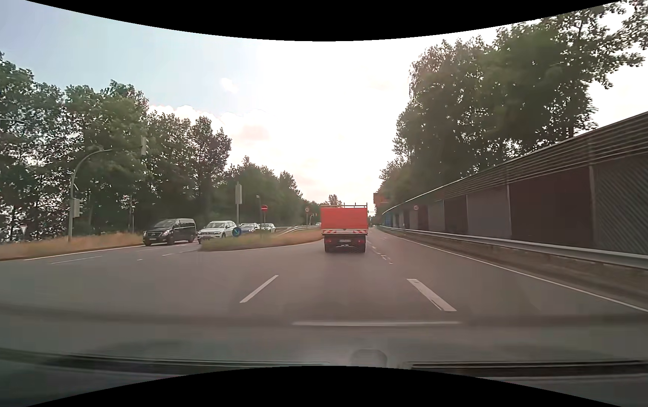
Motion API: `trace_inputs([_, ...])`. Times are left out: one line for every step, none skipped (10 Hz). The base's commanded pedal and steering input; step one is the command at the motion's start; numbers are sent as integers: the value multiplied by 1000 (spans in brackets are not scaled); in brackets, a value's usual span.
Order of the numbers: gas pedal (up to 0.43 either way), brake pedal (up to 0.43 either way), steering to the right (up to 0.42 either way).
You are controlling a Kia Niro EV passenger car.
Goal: Follow the waypoints while adhering to traffic rules and regulations
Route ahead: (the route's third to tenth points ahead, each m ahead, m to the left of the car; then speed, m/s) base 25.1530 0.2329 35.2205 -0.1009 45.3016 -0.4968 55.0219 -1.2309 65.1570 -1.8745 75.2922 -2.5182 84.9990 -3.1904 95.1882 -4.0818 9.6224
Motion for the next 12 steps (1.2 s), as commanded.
trace_inputs([287, 0, 1])
trace_inputs([287, 0, 1])
trace_inputs([287, 0, 1])
trace_inputs([287, 0, 1])
trace_inputs([287, 0, 1])
trace_inputs([287, 0, 1])
trace_inputs([280, 0, 1])
trace_inputs([248, 0, 1])
trace_inputs([209, 0, 1])
trace_inputs([177, 0, 2])
trace_inputs([157, 0, 3])
trace_inputs([157, 0, 3])
